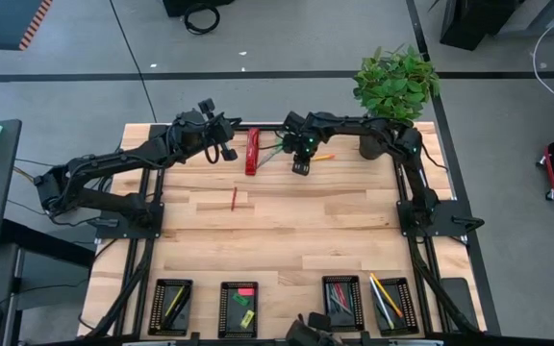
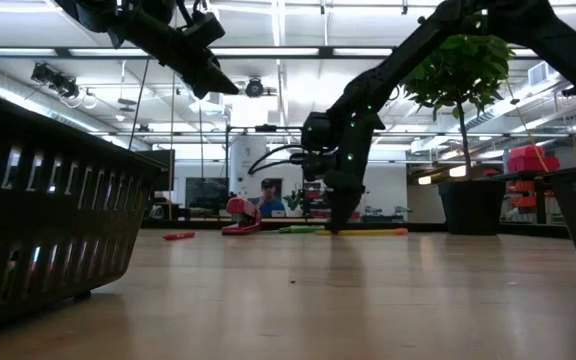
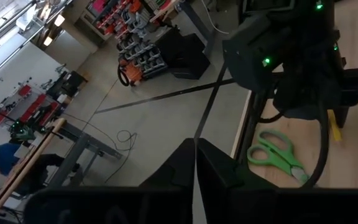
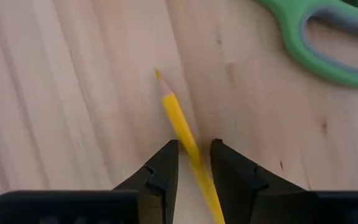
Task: Sort crayons/erasers/pens/pencils in bins
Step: Put the yellow pencil into the right black bin
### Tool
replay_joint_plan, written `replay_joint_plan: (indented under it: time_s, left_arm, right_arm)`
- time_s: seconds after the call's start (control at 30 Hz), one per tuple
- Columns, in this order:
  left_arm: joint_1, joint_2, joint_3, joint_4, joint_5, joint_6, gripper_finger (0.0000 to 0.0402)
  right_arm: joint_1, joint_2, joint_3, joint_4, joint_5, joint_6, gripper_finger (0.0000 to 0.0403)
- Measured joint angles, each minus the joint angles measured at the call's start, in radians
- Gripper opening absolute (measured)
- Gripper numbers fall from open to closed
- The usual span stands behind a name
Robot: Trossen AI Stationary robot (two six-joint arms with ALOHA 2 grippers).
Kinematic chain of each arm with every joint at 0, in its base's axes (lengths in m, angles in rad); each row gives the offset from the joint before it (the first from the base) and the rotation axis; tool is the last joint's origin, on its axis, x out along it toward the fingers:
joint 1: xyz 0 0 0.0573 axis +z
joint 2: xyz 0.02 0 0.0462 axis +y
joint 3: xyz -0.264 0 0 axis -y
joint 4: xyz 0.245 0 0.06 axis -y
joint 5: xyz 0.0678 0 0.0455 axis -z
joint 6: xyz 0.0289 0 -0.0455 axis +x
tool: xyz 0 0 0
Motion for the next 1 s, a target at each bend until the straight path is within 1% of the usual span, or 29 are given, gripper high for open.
replay_joint_plan:
  time_s: [0.2,0.33,0.43,0.53,0.67,0.87,1.0]
  left_arm:
    - [0.000,0.000,0.000,0.002,0.000,-0.002,0.0017]
    - [0.000,0.000,0.000,0.002,0.000,-0.002,0.0018]
    - [0.000,0.000,0.000,0.002,0.000,-0.003,0.0022]
    - [0.000,0.000,0.000,0.002,0.000,-0.003,0.0024]
    - [0.000,0.000,0.000,0.001,0.000,-0.003,0.0020]
    - [0.000,0.000,0.000,-0.006,0.000,-0.004,0.0015]
    - [0.000,0.000,0.000,-0.009,0.000,-0.004,0.0020]
  right_arm:
    - [0.013,-0.001,-0.002,-0.002,0.026,-0.002,0.0101]
    - [0.027,-0.001,-0.002,-0.008,0.031,-0.007,0.0099]
    - [0.044,-0.001,-0.003,-0.011,0.057,-0.024,0.0083]
    - [0.064,-0.001,-0.003,-0.013,0.089,-0.050,0.0055]
    - [0.084,-0.002,-0.003,-0.013,0.097,-0.056,0.0027]
    - [0.132,-0.004,-0.001,-0.029,0.082,-0.051,0.0019]
    - [0.167,-0.003,0.020,-0.090,0.082,-0.015,0.0018]
